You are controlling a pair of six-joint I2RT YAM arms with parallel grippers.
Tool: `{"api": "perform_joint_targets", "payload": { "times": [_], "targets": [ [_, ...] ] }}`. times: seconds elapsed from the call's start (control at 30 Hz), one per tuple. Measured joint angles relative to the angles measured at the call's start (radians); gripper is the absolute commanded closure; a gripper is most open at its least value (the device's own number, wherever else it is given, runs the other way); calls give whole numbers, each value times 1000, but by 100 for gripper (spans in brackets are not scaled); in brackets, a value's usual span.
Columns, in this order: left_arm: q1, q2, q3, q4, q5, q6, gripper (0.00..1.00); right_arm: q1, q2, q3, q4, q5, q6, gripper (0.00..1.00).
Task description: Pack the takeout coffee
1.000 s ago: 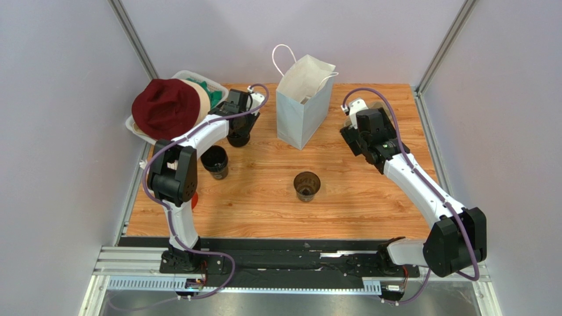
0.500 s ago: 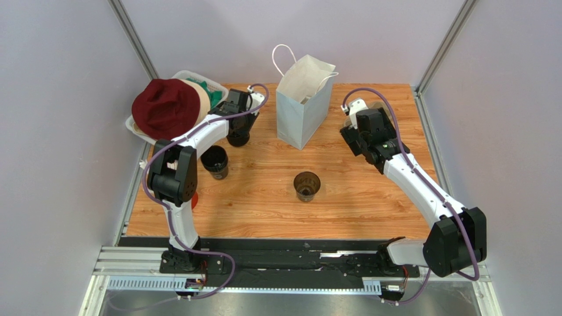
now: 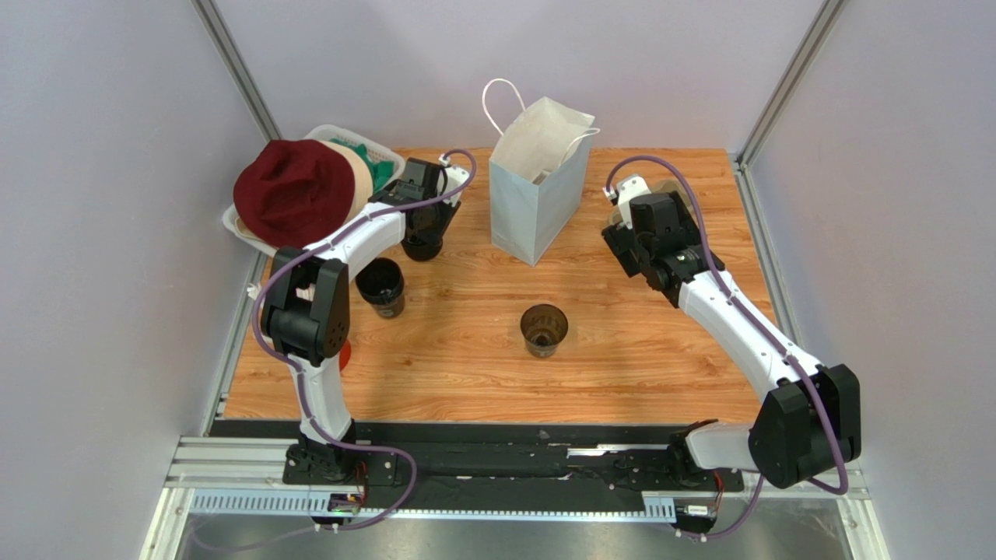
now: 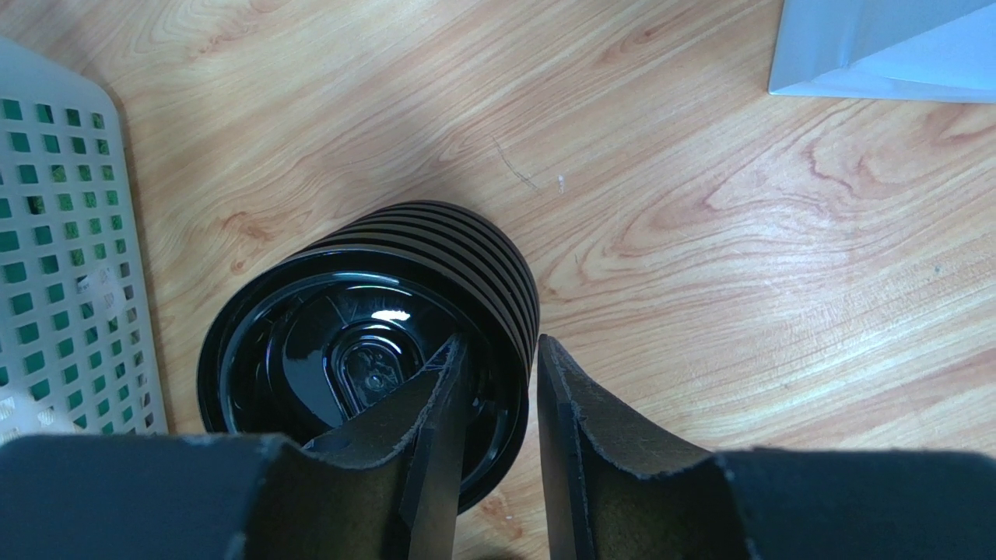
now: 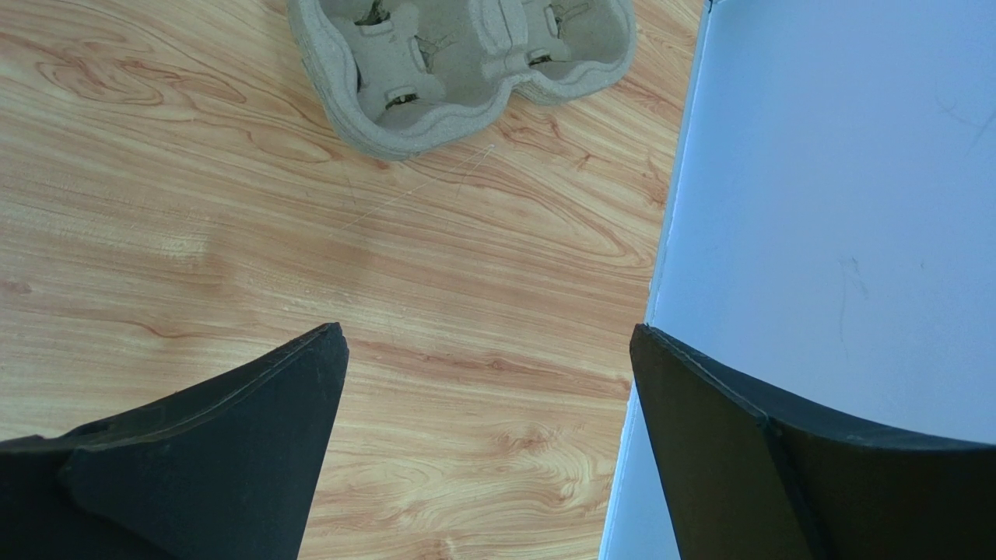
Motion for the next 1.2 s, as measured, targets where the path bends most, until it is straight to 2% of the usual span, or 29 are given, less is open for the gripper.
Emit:
{"api": "perform_joint_targets", "payload": {
  "times": [0.33, 0.37, 0.57, 1.2],
  "targets": [
    [0, 0, 0, -1, 2, -1, 66, 0, 0, 0, 0, 0, 0, 1],
    [1, 0, 0, -1, 1, -1, 70, 0, 0, 0, 0, 0, 0, 1],
    [2, -3, 0, -1, 0, -6, 79, 0, 0, 0, 0, 0, 0, 1],
    [5, -43, 0, -2, 0, -8, 77, 0, 0, 0, 0, 0, 0, 1]
  ]
}}
